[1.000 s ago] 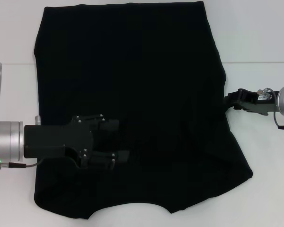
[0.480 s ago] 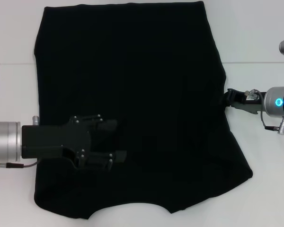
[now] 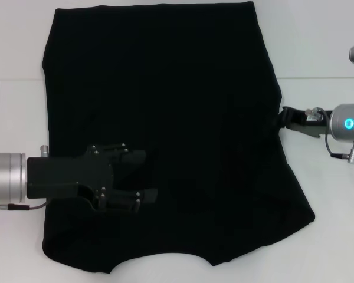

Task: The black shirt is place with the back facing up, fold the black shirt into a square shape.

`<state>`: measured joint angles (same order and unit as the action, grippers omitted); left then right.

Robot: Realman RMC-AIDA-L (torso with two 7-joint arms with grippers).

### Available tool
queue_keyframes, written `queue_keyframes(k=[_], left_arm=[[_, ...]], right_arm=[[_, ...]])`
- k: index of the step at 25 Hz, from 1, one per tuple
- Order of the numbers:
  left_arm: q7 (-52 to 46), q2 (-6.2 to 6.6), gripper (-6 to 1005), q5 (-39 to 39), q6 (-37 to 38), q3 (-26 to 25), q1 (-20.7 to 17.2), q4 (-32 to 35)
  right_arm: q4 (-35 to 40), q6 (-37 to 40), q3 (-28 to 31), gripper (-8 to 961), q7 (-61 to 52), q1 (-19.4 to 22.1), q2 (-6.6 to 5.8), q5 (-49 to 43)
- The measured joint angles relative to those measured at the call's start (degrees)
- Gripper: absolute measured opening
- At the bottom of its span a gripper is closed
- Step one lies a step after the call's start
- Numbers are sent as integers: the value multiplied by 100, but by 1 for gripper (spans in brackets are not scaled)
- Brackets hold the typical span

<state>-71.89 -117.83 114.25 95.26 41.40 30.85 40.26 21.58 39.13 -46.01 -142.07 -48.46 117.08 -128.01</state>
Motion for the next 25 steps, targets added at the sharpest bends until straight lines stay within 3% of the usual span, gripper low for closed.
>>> queue_keyframes(k=[10, 17, 24, 25], left_arm=[[0, 4, 855, 0, 0, 0, 23, -7], [-1, -5, 856, -15, 1, -38, 9, -6], [-1, -3, 856, -50, -105, -449, -3, -41], [-6, -3, 856, -51, -129, -525, -5, -51]], right_arm=[[156, 268, -255, 35, -7, -463, 11, -44], [117, 302, -646, 48, 11, -630, 152, -49], [394, 235, -895, 60, 156, -524, 250, 106], [461, 217, -887, 129, 222, -461, 253, 230]])
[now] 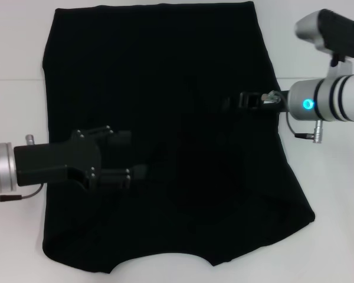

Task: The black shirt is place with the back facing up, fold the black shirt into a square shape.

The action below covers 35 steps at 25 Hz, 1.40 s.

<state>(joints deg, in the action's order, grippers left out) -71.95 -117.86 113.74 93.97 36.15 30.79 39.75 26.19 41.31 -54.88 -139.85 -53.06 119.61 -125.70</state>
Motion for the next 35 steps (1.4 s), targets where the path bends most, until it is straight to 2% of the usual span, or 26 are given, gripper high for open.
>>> queue_keyframes(k=[2, 7, 13, 18, 25, 30, 35], left_arm=[[-18, 2, 856, 0, -29, -175, -6, -9], [-217, 30, 855, 0, -5, -600, -76, 5], [-1039, 110, 855, 48, 190, -741, -411, 315], [-1367, 72, 855, 342, 275, -751, -852, 905], [-1116, -151, 856, 1248, 211, -675, -1140, 1633], [-618, -256, 855, 1609, -60, -593, -1063, 1727], [-217, -410, 855, 1699, -482, -192, -1054, 1825]], right_arm=[[155, 25, 5, 267, 238, 181, 0, 314], [418, 634, 7, 507, 1437, 682, -74, 1488], [345, 1837, 13, 644, 3581, 1170, -109, 2724], [330, 2094, 15, 758, 4029, 1245, -70, 2797], [300, 1954, 18, 816, 4022, 1096, -14, 2797], [214, 1848, 21, 816, 3943, 979, -5, 2810], [139, 1779, 22, 816, 3919, 891, 24, 2820]])
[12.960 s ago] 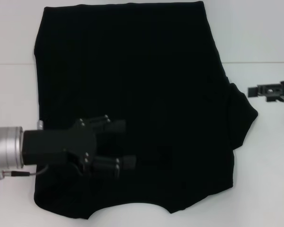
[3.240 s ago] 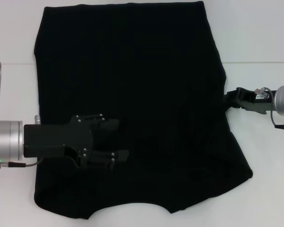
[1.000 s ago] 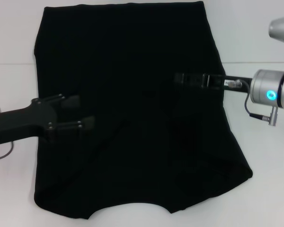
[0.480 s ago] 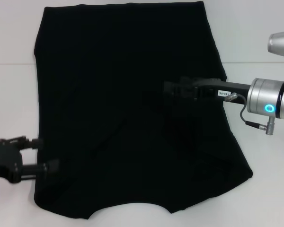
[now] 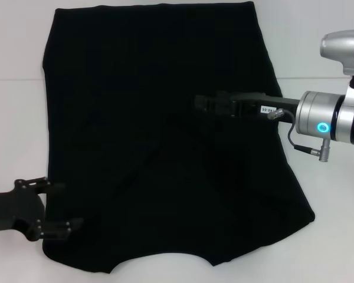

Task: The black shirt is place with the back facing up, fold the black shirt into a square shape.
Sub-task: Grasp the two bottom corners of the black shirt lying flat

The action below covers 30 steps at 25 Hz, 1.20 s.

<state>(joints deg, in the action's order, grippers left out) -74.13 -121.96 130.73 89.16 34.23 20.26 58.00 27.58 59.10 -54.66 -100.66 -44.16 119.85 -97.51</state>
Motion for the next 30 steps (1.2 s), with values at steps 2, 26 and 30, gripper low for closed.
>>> queue_keyframes(k=[2, 26, 30], left_arm=[[58, -80, 855, 76, -264, 258, -26, 88], [22, -216, 796, 586, -722, 778, -11, 308], [21, -232, 541, 680, -845, 778, -9, 312]], right_arm=[[-34, -23, 0, 816, 0, -23, 7, 13], [-105, -70, 26, 817, 3, 20, -6, 206], [-103, -75, 40, 817, 3, 19, -6, 207]])
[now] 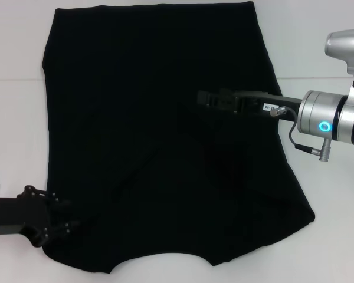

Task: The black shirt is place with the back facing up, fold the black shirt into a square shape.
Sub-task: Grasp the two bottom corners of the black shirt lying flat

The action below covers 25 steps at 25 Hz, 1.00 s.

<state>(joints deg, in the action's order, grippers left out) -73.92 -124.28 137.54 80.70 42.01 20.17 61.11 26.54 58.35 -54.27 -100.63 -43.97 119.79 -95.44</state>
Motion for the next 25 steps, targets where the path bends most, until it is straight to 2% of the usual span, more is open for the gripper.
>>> queue_keyframes(k=[5, 15, 19, 25], left_arm=[[0, 9, 338, -118, 83, -40, -14, 6], [-9, 41, 105, -164, 323, -98, -35, -8], [-9, 43, 68, -201, 494, -267, -52, 7], [-9, 42, 53, -226, 783, -968, -59, 20]], right_arm=[[0, -9, 12, 817, 0, -10, -1, 5], [0, -9, 13, 817, 0, 6, -15, 8], [0, -8, 13, 817, 0, 19, -18, 8], [0, -1, 13, 817, 0, 65, -41, -11]])
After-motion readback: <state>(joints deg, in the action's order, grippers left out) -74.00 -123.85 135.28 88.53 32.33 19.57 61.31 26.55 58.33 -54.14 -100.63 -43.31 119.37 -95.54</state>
